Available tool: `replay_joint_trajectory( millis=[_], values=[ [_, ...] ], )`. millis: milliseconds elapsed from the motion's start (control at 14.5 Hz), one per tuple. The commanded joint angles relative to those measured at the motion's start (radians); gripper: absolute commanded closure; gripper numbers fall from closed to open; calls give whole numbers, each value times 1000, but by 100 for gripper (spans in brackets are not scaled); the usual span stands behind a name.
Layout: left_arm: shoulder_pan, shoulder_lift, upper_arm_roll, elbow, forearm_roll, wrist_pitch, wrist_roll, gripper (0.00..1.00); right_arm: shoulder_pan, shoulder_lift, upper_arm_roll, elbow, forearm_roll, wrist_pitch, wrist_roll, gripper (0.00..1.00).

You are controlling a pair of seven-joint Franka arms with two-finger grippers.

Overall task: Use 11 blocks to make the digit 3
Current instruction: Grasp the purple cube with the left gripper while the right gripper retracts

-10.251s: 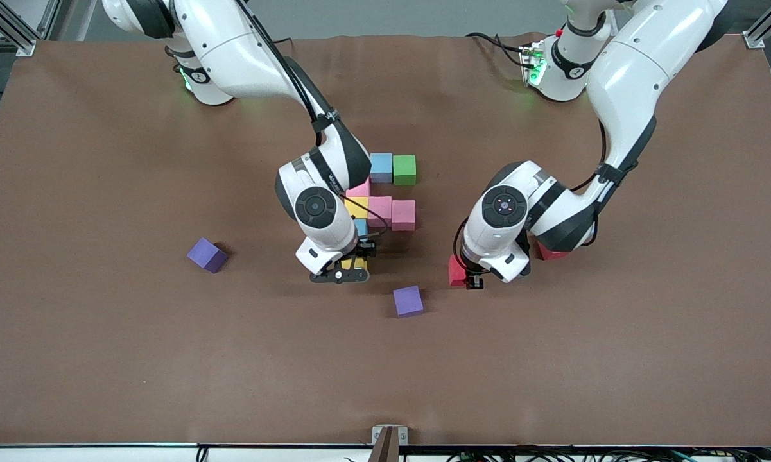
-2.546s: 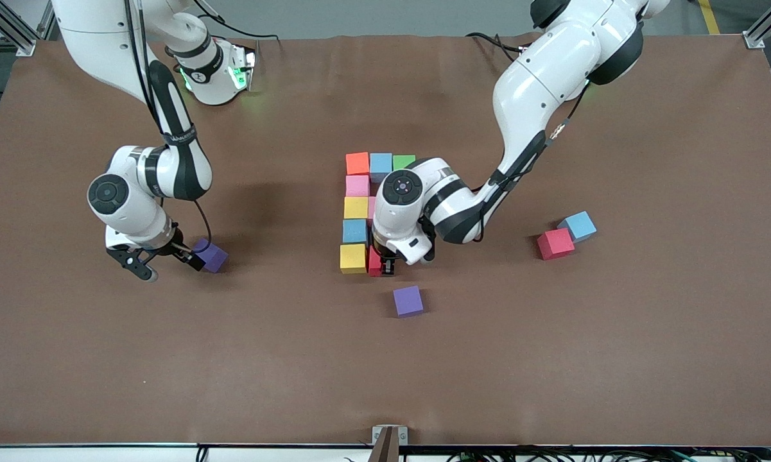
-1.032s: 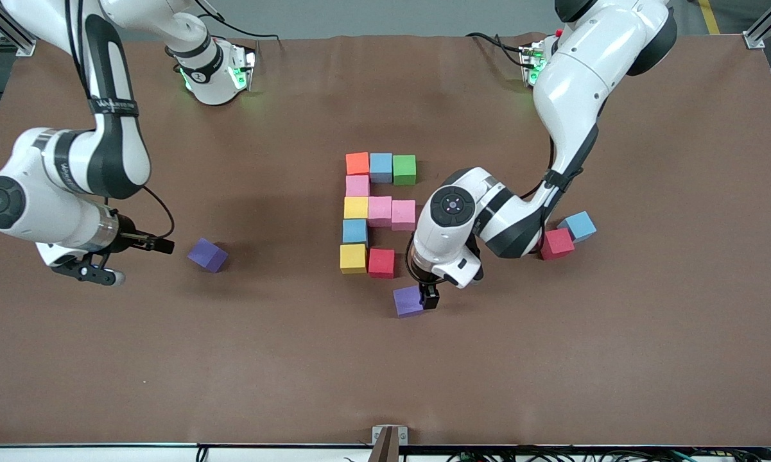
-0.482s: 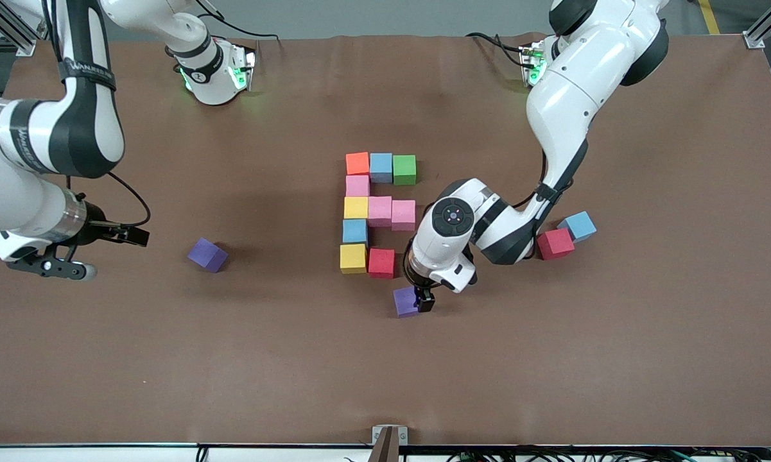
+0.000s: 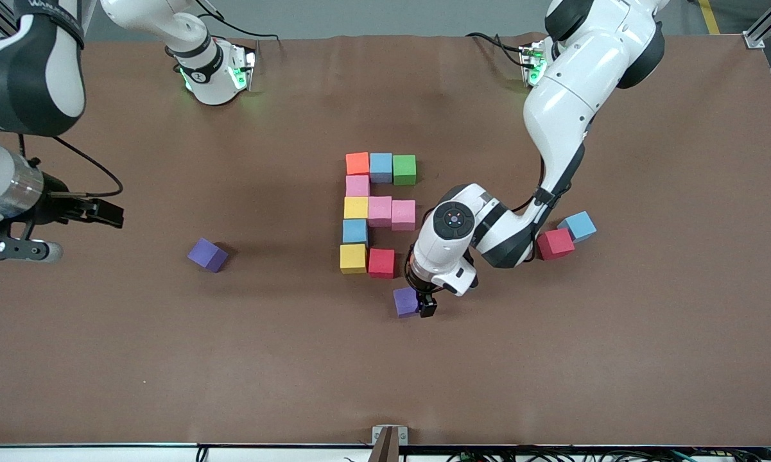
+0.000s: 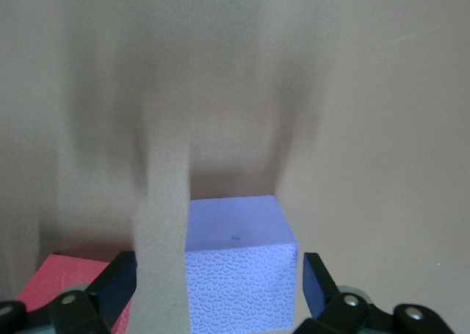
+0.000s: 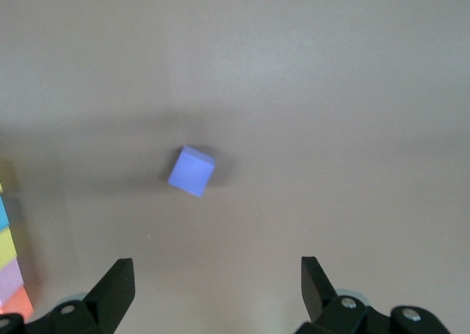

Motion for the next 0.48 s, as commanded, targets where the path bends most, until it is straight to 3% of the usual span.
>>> replay_joint_trajectory(
  millis=[0, 138, 413],
  values=[
    [-27, 36, 23, 50, -20, 16, -2, 0, -53, -15, -23, -3, -1, -30, -105, 0],
    [-36, 42, 34, 53, -20, 33, -2, 0, -56, -15, -38, 1, -9, -29, -109, 0],
    [-38, 60, 34, 55, -20, 59, -1, 1, -58, -11, -38, 116, -12, -73, -110, 0]
  ],
)
